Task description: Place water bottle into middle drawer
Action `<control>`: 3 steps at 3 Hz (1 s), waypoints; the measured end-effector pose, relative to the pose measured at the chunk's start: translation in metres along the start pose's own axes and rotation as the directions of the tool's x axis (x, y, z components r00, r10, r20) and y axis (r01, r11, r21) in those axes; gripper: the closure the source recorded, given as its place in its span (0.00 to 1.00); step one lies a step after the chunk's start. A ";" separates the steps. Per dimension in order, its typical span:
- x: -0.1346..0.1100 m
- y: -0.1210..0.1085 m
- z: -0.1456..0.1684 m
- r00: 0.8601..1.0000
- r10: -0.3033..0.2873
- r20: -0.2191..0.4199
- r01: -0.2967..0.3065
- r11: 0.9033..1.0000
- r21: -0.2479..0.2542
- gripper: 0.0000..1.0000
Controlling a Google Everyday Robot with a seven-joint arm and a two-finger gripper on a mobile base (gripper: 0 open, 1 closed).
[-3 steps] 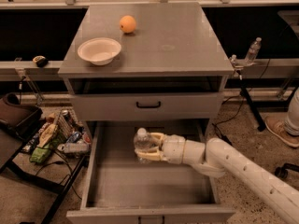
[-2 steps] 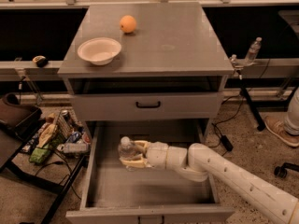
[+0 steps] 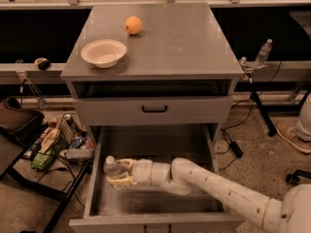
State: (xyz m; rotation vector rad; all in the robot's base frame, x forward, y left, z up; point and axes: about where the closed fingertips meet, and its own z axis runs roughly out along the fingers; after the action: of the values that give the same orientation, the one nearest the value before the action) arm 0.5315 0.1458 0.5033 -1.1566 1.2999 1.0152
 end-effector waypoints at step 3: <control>0.061 -0.010 0.020 0.999 0.048 0.004 -0.048 0.998 -0.028 0.91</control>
Offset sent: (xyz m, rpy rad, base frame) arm 0.0193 0.0132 -0.0724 0.0306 0.0400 0.0349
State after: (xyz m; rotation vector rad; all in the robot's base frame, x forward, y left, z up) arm 0.5468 0.1594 0.4416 -1.1478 1.3190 1.0734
